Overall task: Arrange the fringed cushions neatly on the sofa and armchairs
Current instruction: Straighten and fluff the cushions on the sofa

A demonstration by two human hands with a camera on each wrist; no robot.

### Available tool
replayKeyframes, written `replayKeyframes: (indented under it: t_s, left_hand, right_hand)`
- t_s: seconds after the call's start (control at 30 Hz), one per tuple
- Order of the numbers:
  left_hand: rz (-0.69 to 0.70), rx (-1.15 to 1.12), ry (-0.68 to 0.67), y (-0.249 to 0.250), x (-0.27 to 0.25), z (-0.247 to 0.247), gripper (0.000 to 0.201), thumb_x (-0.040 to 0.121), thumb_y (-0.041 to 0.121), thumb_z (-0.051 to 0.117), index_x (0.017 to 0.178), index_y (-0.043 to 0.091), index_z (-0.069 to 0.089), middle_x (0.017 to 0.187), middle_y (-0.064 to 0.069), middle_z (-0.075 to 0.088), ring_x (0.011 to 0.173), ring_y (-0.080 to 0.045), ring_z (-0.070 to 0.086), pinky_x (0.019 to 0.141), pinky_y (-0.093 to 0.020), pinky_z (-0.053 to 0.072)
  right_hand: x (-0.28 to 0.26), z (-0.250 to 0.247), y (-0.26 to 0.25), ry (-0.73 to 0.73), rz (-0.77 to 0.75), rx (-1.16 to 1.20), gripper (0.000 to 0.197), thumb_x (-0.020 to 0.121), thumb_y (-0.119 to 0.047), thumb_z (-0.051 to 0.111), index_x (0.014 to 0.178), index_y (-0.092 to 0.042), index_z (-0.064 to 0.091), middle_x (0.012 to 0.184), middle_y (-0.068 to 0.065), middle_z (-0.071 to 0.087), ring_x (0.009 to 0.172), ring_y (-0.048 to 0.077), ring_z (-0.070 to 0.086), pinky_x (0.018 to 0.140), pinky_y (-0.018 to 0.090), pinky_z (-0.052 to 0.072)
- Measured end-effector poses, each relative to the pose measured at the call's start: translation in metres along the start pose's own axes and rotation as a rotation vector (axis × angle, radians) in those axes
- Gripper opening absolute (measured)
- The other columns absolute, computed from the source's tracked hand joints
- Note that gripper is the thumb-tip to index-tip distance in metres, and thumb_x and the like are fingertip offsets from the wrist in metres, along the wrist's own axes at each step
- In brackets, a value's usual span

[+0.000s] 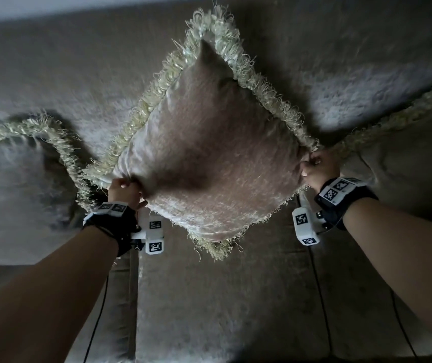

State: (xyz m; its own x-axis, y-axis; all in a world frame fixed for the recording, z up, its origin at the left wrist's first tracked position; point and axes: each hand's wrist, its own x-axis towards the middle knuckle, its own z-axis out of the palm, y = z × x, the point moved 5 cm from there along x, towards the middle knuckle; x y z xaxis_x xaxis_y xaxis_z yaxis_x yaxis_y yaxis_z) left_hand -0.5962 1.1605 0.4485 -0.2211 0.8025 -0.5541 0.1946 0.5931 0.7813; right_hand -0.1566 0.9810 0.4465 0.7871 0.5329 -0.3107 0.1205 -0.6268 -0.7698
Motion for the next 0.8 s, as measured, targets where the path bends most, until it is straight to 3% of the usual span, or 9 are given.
replayKeyframes:
  t_s: [0.03,0.1,0.17,0.27,0.4,0.53,0.63,0.8]
  left_hand:
    - [0.015,0.008,-0.001,-0.001,0.002,0.0,0.021,0.09,0.006,0.044,0.107,0.017,0.048,0.089,-0.014,0.06,0.075,-0.025,0.06,0.058,-0.036,0.051]
    - [0.035,-0.008,-0.005,0.001,0.005,-0.001,0.019,0.09,0.003,0.043,0.102,0.014,0.054,0.091,-0.014,0.062,0.082,-0.029,0.063,0.065,-0.04,0.056]
    - [0.028,-0.063,-0.004,0.003,0.006,-0.001,0.022,0.087,-0.002,0.041,0.089,0.014,0.057,0.082,-0.01,0.063,0.075,-0.027,0.064,0.067,-0.038,0.057]
    - [0.048,-0.061,-0.002,0.003,0.006,-0.001,0.023,0.085,0.0,0.04,0.081,0.014,0.057,0.076,-0.01,0.063,0.065,-0.025,0.064,0.056,-0.031,0.056]
    - [0.021,-0.011,-0.06,-0.002,0.007,0.001,0.019,0.085,0.002,0.04,0.087,0.007,0.059,0.076,-0.013,0.062,0.061,-0.027,0.063,0.048,-0.027,0.056]
    - [-0.016,0.018,-0.115,-0.005,0.011,0.002,0.018,0.087,0.001,0.039,0.096,0.001,0.055,0.081,-0.017,0.058,0.065,-0.03,0.062,0.047,-0.031,0.059]
    - [-0.037,0.069,-0.137,-0.008,0.018,-0.001,0.021,0.089,0.004,0.039,0.104,0.004,0.055,0.092,-0.019,0.058,0.07,-0.03,0.064,0.052,-0.037,0.06]
    - [-0.003,0.159,-0.112,-0.008,0.029,-0.01,0.02,0.092,0.01,0.04,0.107,0.006,0.053,0.098,-0.021,0.057,0.07,-0.032,0.064,0.043,-0.036,0.056]
  right_hand:
    - [0.005,-0.002,0.003,0.024,-0.005,-0.03,0.02,0.088,-0.009,0.068,0.077,-0.019,0.055,0.086,0.009,0.063,0.092,0.036,0.068,0.08,0.052,0.058]
    - [0.014,-0.007,0.007,0.089,-0.012,-0.024,0.032,0.088,-0.009,0.068,0.068,-0.025,0.049,0.079,0.005,0.061,0.083,0.032,0.069,0.075,0.051,0.059]
    - [0.019,-0.011,0.007,0.153,-0.051,-0.005,0.027,0.089,-0.007,0.066,0.072,-0.022,0.051,0.082,0.006,0.06,0.078,0.026,0.063,0.072,0.041,0.056]
    - [0.022,-0.01,0.011,0.232,-0.078,0.036,0.007,0.09,-0.006,0.064,0.091,-0.012,0.06,0.088,0.007,0.059,0.082,0.021,0.059,0.074,0.033,0.051]
    - [0.027,-0.008,0.008,0.288,-0.013,0.079,0.011,0.091,-0.005,0.063,0.098,-0.013,0.061,0.095,0.005,0.06,0.089,0.021,0.061,0.083,0.033,0.053]
    - [0.023,-0.011,0.005,0.305,0.036,0.076,0.016,0.093,-0.008,0.061,0.108,-0.007,0.061,0.1,0.004,0.059,0.091,0.019,0.057,0.087,0.031,0.05]
    - [0.019,-0.01,0.005,0.27,0.07,0.025,0.016,0.095,-0.01,0.058,0.111,-0.007,0.059,0.101,0.005,0.057,0.09,0.019,0.054,0.082,0.028,0.044]
    - [0.02,-0.014,0.013,0.277,0.065,-0.022,0.012,0.092,-0.01,0.057,0.103,-0.008,0.063,0.104,0.013,0.068,0.095,0.025,0.065,0.077,0.03,0.047]
